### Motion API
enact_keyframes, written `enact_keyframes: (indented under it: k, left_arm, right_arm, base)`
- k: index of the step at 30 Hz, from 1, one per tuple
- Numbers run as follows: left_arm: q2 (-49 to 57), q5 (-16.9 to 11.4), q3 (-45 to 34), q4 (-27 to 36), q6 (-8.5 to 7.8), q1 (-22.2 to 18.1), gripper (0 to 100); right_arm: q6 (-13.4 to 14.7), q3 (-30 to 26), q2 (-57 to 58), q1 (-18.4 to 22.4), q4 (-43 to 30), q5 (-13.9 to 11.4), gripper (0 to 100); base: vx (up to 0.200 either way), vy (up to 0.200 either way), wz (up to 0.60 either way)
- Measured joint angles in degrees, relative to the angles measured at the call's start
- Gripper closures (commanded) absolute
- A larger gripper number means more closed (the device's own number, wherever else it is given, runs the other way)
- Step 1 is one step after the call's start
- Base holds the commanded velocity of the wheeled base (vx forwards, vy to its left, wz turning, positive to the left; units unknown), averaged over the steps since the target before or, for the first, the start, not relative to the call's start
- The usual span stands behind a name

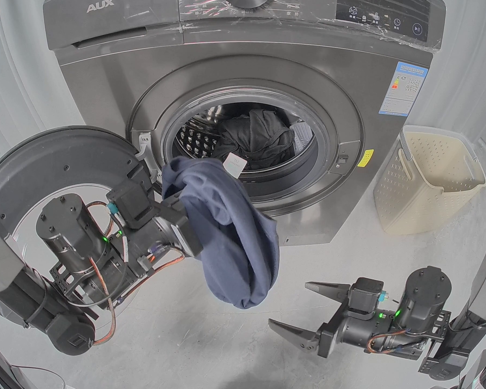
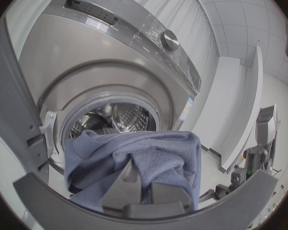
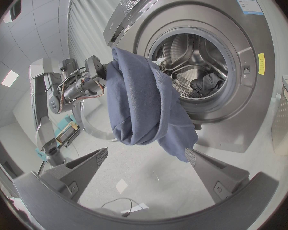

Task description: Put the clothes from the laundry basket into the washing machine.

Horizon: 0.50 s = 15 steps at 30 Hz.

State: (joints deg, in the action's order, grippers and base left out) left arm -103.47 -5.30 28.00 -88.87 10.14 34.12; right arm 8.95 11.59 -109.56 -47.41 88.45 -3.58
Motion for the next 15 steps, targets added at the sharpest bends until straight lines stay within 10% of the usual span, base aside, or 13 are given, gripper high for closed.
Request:
enact_keyframes:
  k: [11, 15]
  left_arm:
    - [-1.65, 0.02, -5.66, -0.06, -1.77, 0.22, 100]
    - [-3.17, 0.38, -6.49, -0.02, -5.19, 0.16, 100]
  right_arm:
    - [-0.57, -1.68, 1.82, 7.41, 0.04, -0.32, 0]
    - [-0.39, -0.35, 1.82, 10.56, 0.06, -0.16, 0]
  base:
    - [0.000, 0.000, 0.00]
    - [0.000, 0.000, 0.00]
